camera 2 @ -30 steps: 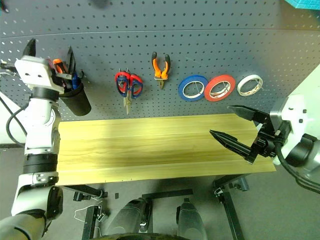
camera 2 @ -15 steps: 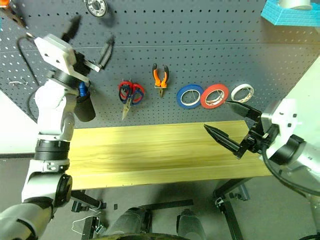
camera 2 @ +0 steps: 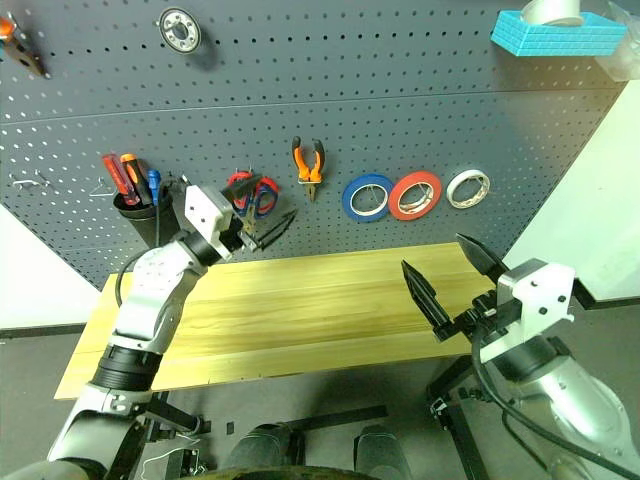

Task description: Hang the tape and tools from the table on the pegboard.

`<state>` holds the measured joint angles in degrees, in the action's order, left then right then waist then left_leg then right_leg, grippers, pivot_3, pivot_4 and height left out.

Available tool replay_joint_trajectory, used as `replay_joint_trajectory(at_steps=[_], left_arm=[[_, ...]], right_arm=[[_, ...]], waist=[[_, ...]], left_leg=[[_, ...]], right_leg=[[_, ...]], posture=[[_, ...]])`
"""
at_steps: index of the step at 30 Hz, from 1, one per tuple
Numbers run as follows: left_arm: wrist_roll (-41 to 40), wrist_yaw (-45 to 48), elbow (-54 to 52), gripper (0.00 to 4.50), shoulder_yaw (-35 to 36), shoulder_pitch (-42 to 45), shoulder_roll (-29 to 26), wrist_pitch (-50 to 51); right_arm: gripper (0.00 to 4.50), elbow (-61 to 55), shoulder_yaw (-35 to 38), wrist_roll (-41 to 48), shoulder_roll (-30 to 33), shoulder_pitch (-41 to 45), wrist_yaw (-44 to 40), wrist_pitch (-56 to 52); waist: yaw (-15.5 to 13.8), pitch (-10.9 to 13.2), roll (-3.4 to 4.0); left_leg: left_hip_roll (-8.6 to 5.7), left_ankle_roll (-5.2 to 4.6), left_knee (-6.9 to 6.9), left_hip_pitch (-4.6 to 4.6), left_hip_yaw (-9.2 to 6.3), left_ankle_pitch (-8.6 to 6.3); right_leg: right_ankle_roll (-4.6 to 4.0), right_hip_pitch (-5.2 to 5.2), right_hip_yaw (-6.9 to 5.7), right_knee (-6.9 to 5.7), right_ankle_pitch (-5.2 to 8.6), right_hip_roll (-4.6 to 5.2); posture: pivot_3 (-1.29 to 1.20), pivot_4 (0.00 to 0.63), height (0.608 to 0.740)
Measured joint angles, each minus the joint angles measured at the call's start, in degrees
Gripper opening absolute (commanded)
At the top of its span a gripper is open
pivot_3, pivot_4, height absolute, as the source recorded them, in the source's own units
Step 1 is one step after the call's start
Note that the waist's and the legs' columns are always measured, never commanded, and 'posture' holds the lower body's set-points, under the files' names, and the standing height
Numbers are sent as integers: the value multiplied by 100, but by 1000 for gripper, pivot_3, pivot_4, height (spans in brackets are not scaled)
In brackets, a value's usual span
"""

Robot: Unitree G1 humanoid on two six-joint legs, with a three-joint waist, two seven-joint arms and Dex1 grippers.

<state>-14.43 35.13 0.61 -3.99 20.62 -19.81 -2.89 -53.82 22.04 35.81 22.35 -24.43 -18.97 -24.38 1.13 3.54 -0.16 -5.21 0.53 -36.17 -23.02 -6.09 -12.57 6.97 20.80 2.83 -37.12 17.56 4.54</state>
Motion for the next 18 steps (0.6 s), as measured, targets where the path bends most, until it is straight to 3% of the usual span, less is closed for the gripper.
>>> replay_joint_trajectory(at_steps=[11,18], left_arm=[[240,103,541,4485,55,-885,-213,7],[382,98,937,4485,145,-1614,-346,-6]], right_arm=[[4500,513,-1090,-1235,-1333,-1274,546,884],[4500,1299,-1793,-1971,-1775,-1731,756,1497]], waist=[[2,-41,39],[-29,-53,52]], left_leg=[[3,18,22,51,-1,-13],[2,19,40,49,-2,-14]], right_leg=[[-47,-37,10,4,32,9],[-50,-32,12,6,51,17]], posture=[[-81,0,740],[-63,0,740]])
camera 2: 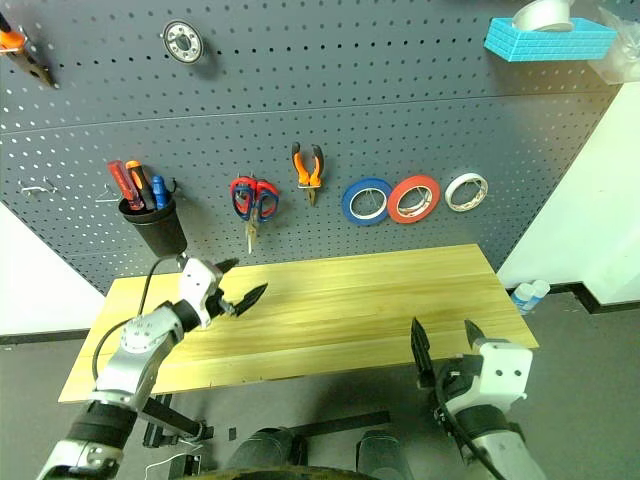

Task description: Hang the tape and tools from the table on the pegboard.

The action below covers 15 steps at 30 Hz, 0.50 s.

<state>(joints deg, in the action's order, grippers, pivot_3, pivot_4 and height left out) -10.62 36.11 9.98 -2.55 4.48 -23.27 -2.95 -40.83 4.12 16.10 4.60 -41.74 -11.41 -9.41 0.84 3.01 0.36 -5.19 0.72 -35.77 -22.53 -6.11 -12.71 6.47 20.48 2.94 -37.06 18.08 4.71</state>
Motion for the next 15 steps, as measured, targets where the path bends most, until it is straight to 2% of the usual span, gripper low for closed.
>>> replay_joint_trajectory(at_steps=[7,15], left_arm=[[-71,-50,-352,4485,151,-297,40,191],[-215,-321,-1156,4485,308,-742,72,776]], right_arm=[[4500,59,-201,242,-443,-91,158,235],[4500,42,-372,257,-578,-568,310,481]], waist=[[-13,-6,-2],[-30,-14,-6]], left_leg=[[-1,1,26,-2,-2,-1],[-2,8,66,-1,-2,-4]], right_leg=[[-7,11,0,1,21,5],[-18,34,-1,-3,39,7]], posture=[[-36,0,740],[-24,0,740]])
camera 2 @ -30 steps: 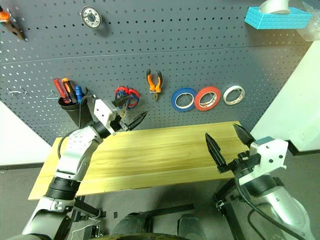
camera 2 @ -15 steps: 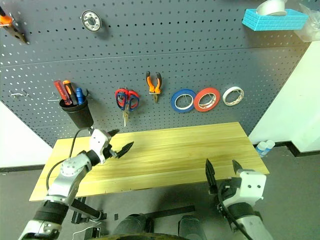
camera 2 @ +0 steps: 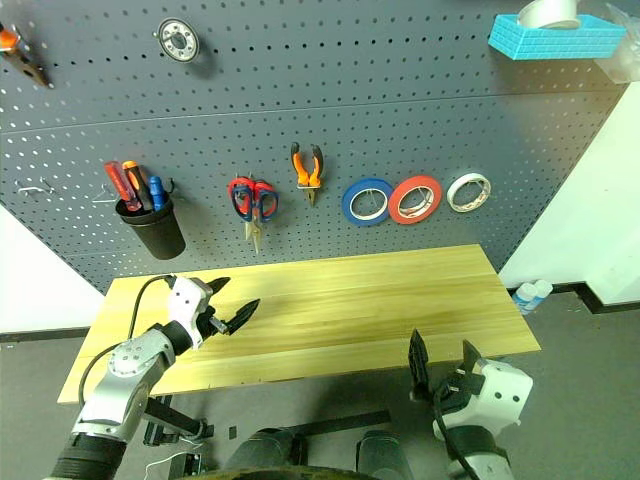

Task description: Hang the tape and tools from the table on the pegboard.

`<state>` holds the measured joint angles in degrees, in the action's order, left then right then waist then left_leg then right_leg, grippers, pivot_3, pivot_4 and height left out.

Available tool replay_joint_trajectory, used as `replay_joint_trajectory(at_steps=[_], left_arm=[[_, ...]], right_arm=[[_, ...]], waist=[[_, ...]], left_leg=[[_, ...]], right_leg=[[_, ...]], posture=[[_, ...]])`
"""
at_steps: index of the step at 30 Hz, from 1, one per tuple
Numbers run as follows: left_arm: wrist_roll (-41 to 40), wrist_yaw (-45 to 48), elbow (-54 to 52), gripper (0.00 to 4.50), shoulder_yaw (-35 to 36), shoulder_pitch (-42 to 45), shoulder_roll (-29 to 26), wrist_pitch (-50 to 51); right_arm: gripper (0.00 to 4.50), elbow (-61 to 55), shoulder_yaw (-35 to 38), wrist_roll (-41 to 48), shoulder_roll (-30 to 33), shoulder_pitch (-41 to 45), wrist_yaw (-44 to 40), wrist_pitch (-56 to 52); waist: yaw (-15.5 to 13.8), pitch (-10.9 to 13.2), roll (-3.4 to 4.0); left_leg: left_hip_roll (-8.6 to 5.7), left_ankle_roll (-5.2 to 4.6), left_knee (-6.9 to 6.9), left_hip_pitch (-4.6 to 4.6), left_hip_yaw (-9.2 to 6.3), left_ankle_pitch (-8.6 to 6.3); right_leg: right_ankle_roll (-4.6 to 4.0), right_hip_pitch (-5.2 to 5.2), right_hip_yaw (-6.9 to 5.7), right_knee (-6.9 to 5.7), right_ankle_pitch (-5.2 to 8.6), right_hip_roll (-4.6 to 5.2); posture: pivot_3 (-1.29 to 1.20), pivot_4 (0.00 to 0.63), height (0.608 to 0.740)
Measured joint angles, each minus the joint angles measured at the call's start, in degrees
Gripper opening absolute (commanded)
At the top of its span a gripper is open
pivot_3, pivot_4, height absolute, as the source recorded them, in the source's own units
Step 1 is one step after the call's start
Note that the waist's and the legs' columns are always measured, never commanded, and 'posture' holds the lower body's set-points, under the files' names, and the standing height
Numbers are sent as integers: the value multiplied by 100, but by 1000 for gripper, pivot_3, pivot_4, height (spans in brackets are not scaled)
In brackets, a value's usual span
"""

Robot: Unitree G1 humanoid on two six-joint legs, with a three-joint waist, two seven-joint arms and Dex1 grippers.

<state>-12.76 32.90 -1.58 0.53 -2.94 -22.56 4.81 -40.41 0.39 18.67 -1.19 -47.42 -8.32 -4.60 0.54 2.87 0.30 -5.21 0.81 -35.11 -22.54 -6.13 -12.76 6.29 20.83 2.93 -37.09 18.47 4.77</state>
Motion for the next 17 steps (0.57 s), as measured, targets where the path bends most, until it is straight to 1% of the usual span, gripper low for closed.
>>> replay_joint_trajectory(at_steps=[6,17], left_arm=[[-23,-17,-124,4485,34,-327,26,60],[-15,292,636,4485,3,-335,217,-573]], right_arm=[[4500,-11,-295,-86,30,21,64,6],[4500,-23,-448,-122,135,-15,120,5]], waist=[[-2,-4,0],[-22,-11,-8]], left_leg=[[0,1,-2,0,0,-1],[0,3,2,0,0,-2]], right_leg=[[-1,-5,1,3,3,2],[-3,-3,-1,3,9,3]], posture=[[-19,0,740],[-21,0,740]])
